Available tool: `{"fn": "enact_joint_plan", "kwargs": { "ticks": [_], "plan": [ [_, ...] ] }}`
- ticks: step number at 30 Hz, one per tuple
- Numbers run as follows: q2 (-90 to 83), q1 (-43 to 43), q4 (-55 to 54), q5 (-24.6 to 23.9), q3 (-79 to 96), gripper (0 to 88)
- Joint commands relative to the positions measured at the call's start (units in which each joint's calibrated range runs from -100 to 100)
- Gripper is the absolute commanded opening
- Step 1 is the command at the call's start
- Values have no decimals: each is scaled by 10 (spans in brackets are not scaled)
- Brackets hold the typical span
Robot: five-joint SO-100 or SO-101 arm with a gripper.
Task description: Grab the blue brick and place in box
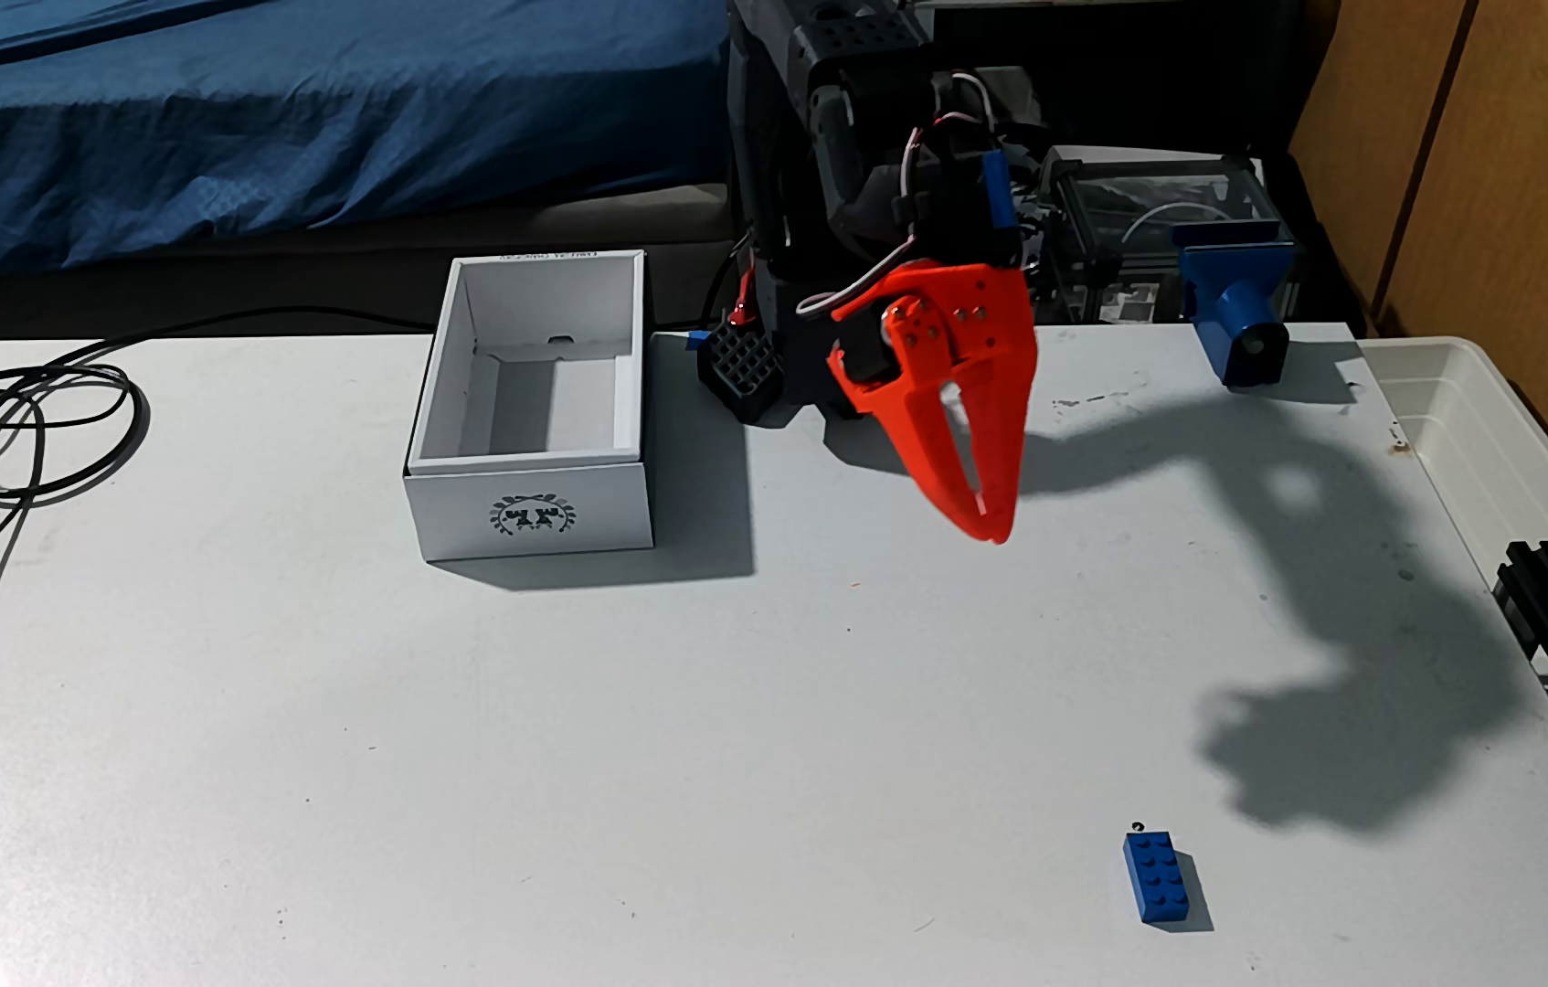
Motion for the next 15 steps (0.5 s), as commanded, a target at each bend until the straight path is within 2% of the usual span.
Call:
{"fn": "enact_joint_plan", "kwargs": {
  "ticks": [1,10,15],
  "plan": [
    [-2,10,-2,-3,-3,9],
    [-2,12,-9,-5,-10,12],
    [-2,15,-7,-56,-34,13]
  ]
}}
